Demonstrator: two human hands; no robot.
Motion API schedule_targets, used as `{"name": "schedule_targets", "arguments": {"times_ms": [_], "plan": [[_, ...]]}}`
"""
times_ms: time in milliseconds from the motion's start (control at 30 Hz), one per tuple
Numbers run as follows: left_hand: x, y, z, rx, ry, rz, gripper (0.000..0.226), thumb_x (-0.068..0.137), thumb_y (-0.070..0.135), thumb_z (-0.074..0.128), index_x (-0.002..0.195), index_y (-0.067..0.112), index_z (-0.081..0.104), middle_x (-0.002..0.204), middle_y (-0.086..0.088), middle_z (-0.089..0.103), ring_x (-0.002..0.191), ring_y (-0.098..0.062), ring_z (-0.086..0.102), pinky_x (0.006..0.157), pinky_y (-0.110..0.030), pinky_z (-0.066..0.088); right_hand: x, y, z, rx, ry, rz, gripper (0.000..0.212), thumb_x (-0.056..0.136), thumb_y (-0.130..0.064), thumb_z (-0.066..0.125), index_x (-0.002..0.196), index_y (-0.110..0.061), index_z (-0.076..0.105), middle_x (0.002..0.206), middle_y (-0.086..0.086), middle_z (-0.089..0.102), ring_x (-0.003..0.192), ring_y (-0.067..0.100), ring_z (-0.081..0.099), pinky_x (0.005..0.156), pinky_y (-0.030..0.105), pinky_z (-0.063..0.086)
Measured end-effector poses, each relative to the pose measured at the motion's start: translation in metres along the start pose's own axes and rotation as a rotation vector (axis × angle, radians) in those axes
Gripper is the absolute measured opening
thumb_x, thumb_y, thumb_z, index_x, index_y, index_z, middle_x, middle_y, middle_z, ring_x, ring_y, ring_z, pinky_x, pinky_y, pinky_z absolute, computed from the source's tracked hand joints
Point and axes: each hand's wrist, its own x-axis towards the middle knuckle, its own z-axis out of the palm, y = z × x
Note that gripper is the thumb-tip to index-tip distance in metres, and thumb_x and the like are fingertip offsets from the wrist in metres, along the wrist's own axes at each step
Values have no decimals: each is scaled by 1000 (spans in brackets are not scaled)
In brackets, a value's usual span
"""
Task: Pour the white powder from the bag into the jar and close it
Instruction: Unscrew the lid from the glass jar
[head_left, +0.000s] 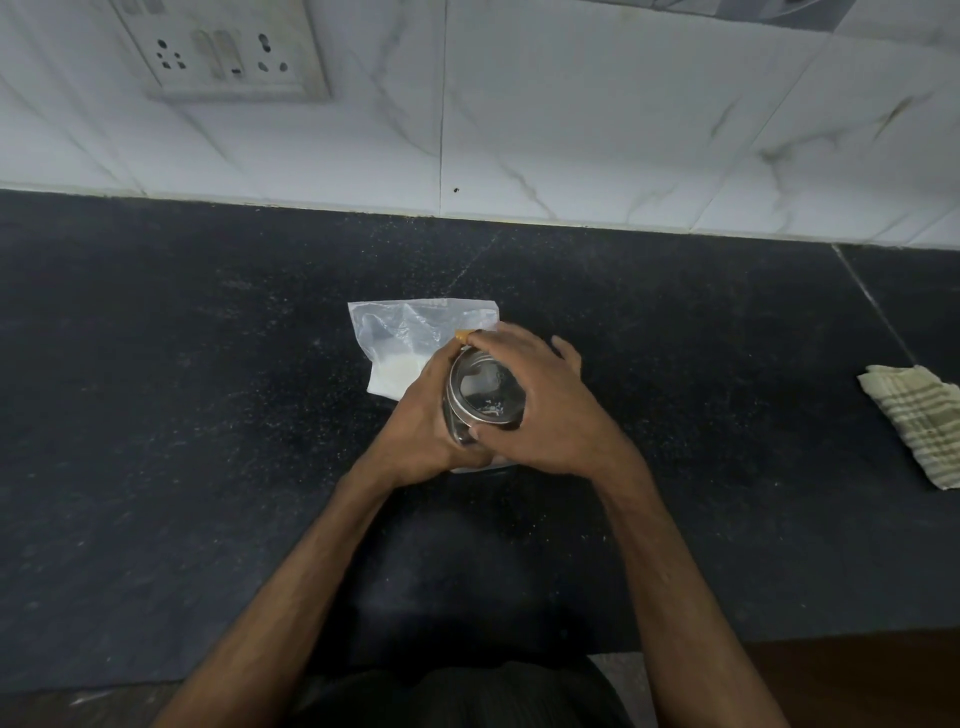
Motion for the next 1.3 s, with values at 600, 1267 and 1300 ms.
{"name": "schedule_targets", "arguments": {"times_ms": [600,1267,1300], "plan": [[2,-3,2,16,22,34,110,55,4,95,145,14,33,140,1,54,131,-15,53,109,-41,46,-6,-19,7,-113,165,69,63,74,-45,66,133,-27,54,137,-10,56,129,8,49,120,52,9],[-4,-6,0,-57,-14,-35,132,52,20,90,156,24,9,145,3,50,133,-11,51,111,-40,44,16,-13,-6,-267,-185,0,83,70,-45,78,143,-32,43,134,-6,51,118,14,51,94,30,42],[-4,-5,0,-60,-7,-47,134,52,21,90,156,28,6,144,4,51,133,-11,52,110,-42,44,17,-11,-8,-234,-195,-19,81,69,-42,80,142,-32,45,133,-8,51,117,12,51,92,28,41]]}}
